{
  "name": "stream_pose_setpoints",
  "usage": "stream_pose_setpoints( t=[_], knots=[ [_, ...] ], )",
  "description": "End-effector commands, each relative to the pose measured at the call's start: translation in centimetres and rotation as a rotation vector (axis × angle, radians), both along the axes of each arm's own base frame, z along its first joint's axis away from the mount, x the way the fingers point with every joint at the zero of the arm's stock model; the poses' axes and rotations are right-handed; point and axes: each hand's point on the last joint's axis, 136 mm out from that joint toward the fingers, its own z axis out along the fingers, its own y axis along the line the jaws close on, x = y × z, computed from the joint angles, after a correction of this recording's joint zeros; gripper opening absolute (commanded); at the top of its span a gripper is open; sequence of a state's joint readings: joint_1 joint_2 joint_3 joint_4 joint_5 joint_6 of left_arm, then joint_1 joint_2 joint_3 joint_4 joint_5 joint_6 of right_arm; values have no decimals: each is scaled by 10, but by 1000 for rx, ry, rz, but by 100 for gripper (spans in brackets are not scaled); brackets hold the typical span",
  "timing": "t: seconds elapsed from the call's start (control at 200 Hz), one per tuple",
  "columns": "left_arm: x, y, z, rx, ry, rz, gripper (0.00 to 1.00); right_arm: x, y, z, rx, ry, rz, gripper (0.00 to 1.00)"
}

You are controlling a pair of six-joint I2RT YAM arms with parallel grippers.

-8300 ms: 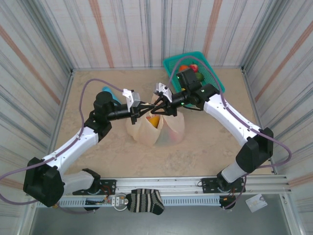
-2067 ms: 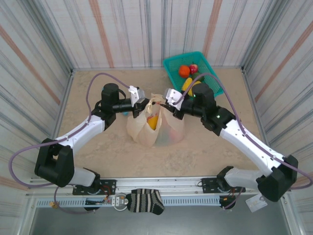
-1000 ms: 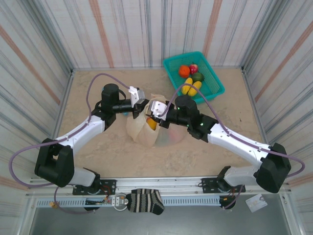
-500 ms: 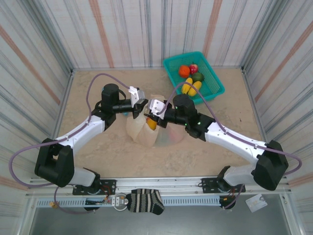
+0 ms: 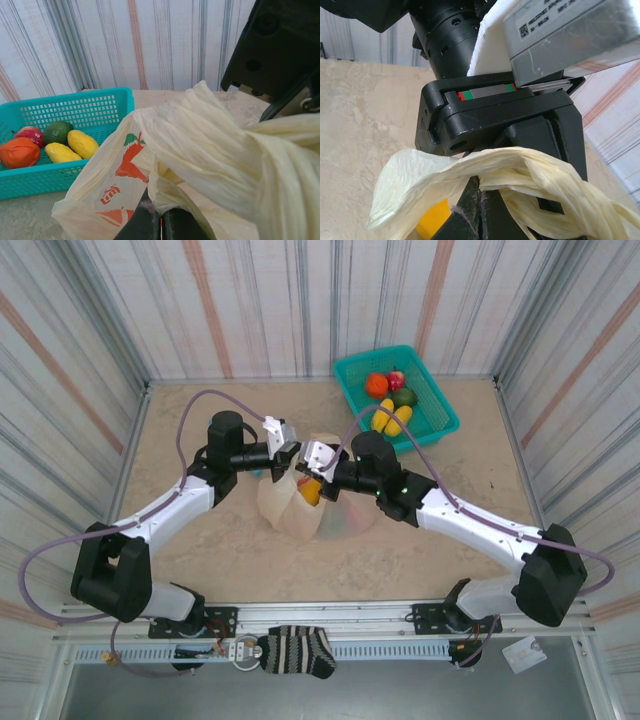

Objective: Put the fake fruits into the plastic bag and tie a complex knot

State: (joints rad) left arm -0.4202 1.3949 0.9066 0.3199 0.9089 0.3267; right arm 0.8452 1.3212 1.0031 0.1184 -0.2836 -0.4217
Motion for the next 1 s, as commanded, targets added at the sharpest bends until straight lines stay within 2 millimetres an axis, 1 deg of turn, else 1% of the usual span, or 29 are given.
stream_pose_setpoints(
  t=[0.0, 0.13, 0.281, 0.526, 0.711, 0.847, 0.997],
  knots=[
    [0, 3, 10, -17, -33, 23, 0, -12, -10, 14, 23, -14, -1, 0],
    [5, 8, 12, -17, -51, 63, 0, -20, -23, 11, 24, -1, -17, 0],
    [8, 11, 14, -19, -61, 91, 0, -25, -36, -1, 11, 21, -53, 0],
    [13, 16, 16, -18, -84, 139, 0, -22, -52, -23, -28, 82, -138, 0],
    [14, 17, 16, -13, -89, 147, 0, -17, -56, -34, -69, 117, -176, 0],
    [14, 16, 15, -9, -91, 152, 0, -18, -52, -38, -106, 135, -166, 0],
    [14, 15, 15, -5, -96, 160, 0, -17, -47, -49, -192, 123, -175, 0]
  ],
)
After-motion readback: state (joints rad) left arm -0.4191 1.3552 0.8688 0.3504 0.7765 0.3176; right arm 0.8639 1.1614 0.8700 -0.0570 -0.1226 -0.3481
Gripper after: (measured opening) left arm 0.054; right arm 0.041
